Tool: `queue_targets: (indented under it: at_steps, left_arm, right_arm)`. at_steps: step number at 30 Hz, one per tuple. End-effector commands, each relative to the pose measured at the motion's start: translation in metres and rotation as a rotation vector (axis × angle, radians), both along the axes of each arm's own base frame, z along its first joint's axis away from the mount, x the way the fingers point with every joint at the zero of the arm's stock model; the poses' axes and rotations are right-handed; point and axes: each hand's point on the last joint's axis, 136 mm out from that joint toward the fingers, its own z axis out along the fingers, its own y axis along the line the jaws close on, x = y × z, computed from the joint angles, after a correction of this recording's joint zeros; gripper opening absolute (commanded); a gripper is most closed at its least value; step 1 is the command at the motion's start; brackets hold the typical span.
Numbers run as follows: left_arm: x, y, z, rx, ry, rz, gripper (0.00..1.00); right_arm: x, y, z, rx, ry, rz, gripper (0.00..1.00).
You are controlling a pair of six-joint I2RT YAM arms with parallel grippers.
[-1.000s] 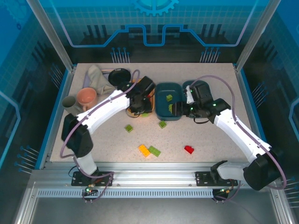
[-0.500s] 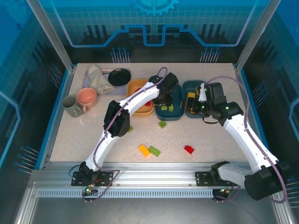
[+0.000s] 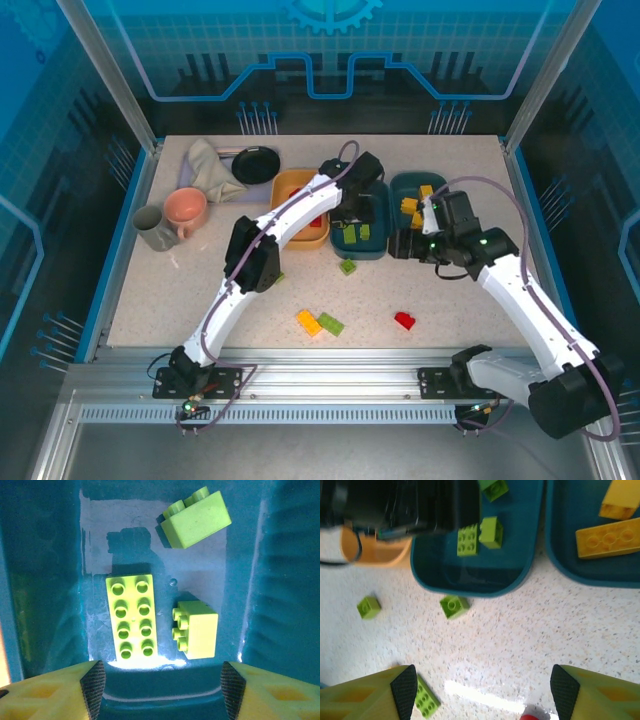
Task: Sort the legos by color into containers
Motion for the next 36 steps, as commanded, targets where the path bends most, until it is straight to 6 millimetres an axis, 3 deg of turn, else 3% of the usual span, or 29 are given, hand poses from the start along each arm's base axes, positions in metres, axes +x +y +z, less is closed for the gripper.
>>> queue_targets:
  at_steps: [1, 5, 8, 12, 18, 23, 28, 36]
  left_arm:
    - [-0.005, 0.003, 0.072, -0.079, -0.088, 0.031, 0.68]
    - [-0.021, 0.027, 0.123, -0.129, -0.161, 0.093, 0.71]
    - [-0.043, 0.063, 0.13, -0.156, -0.163, 0.179, 0.73]
    - [-0.084, 0.114, 0.118, -0.182, -0.149, 0.281, 0.74]
    - [-0.148, 0.159, 0.081, -0.19, -0.102, 0.367, 0.74]
    - [-0.179, 0.181, 0.064, -0.187, -0.091, 0.413, 0.74]
    - [-0.191, 0.189, 0.062, -0.173, -0.088, 0.411, 0.74]
    - [-0.202, 0.194, 0.062, -0.176, -0.079, 0.409, 0.74]
  right_arm:
    - [-0.017, 0.015, -0.018, -0.128, 0.026, 0.141, 0.72]
    - [-0.028, 0.044, -0.045, -0.197, 0.04, 0.254, 0.73]
    - [-0.03, 0.061, -0.068, -0.236, 0.062, 0.306, 0.74]
    - [-0.023, 0.078, -0.085, -0.263, 0.058, 0.338, 0.78]
    - [0.0, 0.099, -0.117, -0.318, 0.084, 0.345, 0.8]
    - [0.021, 0.102, -0.139, -0.42, 0.088, 0.356, 0.79]
    - [0.036, 0.112, -0.151, -0.444, 0.093, 0.372, 0.73]
    - [0.052, 0.129, -0.168, -0.449, 0.115, 0.373, 0.53]
